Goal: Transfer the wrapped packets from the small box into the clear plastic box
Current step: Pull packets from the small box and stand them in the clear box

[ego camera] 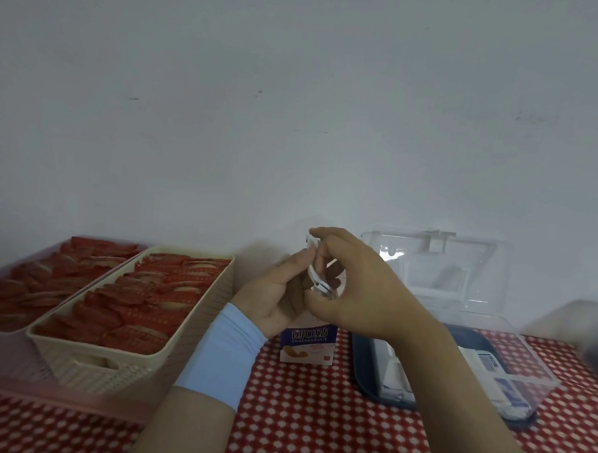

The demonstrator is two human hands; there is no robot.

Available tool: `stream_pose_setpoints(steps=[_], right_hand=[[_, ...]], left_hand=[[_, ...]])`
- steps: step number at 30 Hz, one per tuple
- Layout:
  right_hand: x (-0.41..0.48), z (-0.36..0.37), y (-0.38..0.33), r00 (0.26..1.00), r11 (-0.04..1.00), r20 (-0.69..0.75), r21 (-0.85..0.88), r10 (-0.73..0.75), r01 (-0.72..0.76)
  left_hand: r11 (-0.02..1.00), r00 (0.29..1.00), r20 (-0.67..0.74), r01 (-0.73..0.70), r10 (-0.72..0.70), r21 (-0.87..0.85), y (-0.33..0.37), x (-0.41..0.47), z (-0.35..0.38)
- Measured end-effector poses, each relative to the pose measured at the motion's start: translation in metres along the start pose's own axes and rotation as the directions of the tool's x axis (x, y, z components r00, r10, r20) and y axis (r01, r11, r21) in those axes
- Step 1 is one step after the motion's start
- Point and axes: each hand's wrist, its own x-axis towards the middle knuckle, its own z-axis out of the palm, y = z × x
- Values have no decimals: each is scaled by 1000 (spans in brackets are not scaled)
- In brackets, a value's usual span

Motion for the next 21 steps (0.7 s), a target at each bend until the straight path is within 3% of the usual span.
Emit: stream_pose_setpoints(steps=[9,14,17,19,21], right_hand=[[0,-3,1,998,999,-60,-30,15,-17],[-1,-5,0,1000,999,-5,-47,28,-28],[-2,-8,-5,981,973,67,137,180,-188],[-1,-8,-6,953,893,62,335,296,-300],[0,-12,-5,927,833,54,420,372,-359]], left_hand=[[999,999,-13,-33,33,-11,2,3,-2],[1000,1000,1,-28,28,-8,3,2,-5],[1000,997,78,-26,25,10,4,-3,-11],[1000,989,147,7,-7,1,5,-5,-12],[997,975,212,57,-65,45,4,-7,-11]])
